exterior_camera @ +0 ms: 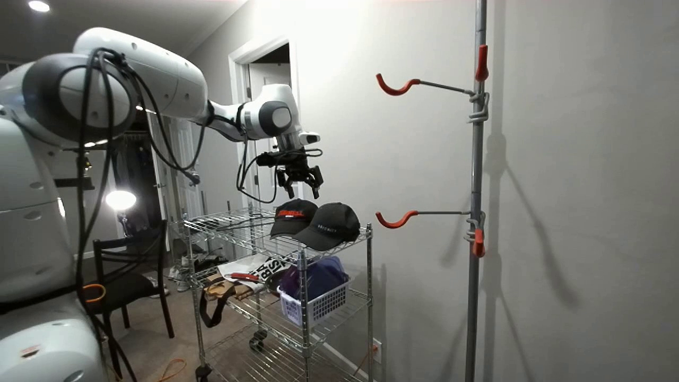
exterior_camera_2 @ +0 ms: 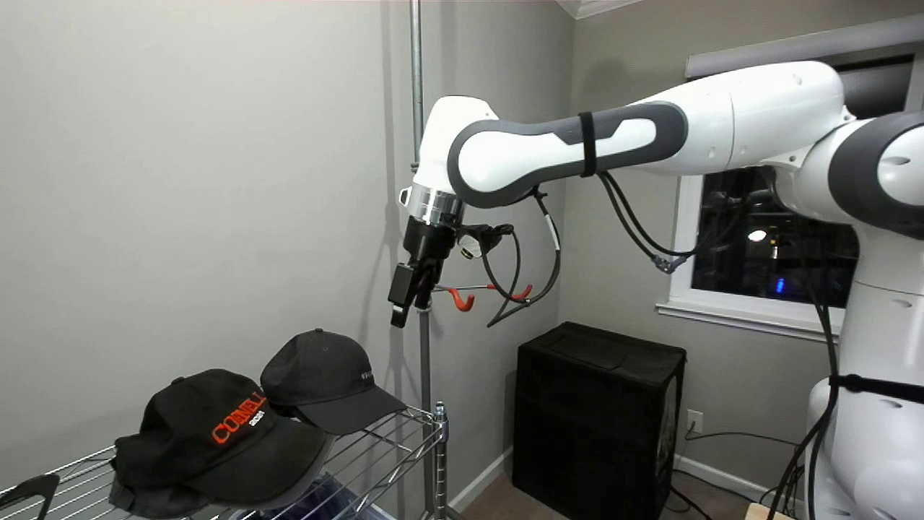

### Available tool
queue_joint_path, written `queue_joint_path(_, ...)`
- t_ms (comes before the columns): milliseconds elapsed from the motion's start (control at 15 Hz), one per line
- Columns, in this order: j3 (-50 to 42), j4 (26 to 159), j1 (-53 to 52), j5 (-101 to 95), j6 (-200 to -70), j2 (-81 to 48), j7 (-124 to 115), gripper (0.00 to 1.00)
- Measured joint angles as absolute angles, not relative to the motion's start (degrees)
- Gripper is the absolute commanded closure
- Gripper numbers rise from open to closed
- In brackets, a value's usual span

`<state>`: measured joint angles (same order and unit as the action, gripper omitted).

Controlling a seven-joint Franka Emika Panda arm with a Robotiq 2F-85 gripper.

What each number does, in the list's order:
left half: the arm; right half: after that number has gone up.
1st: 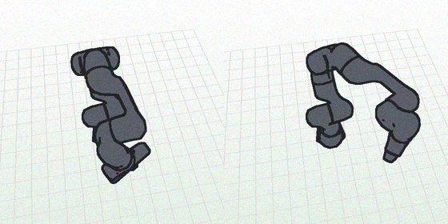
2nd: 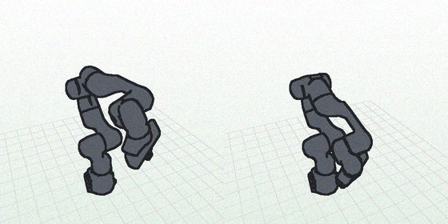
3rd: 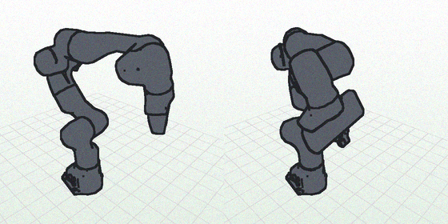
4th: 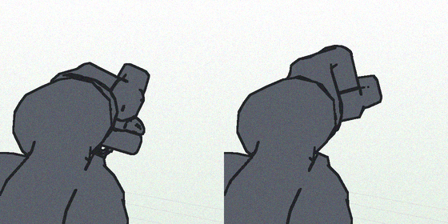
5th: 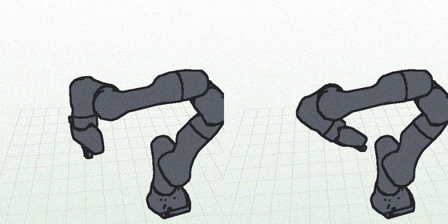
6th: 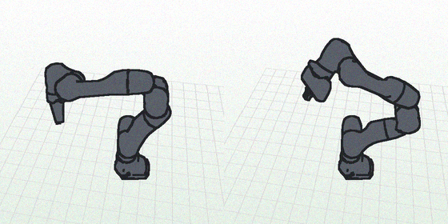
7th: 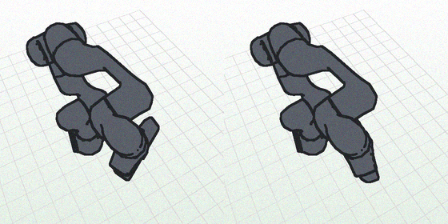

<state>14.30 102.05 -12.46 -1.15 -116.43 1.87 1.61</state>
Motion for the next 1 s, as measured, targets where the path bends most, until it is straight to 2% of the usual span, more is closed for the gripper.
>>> queue_joint_path(467,14.0,82.7,-13.3,-3.7,-115.5,-14.1,1.9,0.0)
queue_joint_path(1000,13.7,63.6,-18.0,-4.1,-106.1,-30.9,5.4,0.0)
